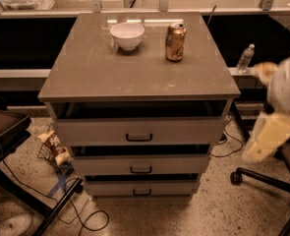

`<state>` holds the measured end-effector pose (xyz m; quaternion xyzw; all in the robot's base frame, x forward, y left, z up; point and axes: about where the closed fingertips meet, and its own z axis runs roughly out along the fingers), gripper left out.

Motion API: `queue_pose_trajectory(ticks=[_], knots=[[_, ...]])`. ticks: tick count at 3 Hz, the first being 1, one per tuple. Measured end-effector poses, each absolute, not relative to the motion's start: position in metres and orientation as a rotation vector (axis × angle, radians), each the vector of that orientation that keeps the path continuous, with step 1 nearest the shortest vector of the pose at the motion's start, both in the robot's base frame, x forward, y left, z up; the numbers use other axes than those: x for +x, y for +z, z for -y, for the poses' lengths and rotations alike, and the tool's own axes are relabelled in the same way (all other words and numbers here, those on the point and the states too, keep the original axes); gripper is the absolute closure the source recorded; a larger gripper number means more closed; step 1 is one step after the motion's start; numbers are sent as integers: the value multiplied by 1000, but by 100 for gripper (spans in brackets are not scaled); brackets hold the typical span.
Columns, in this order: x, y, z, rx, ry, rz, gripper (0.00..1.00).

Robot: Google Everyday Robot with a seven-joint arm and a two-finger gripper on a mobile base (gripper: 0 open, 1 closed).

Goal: Open bottom drawer

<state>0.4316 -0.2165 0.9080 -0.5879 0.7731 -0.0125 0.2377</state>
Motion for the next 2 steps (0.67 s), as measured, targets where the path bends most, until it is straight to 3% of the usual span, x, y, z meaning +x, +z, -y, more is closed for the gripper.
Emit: queue_pose_trajectory(ticks=[2], knots=[[426, 763, 221, -1540, 139, -1982, 0]])
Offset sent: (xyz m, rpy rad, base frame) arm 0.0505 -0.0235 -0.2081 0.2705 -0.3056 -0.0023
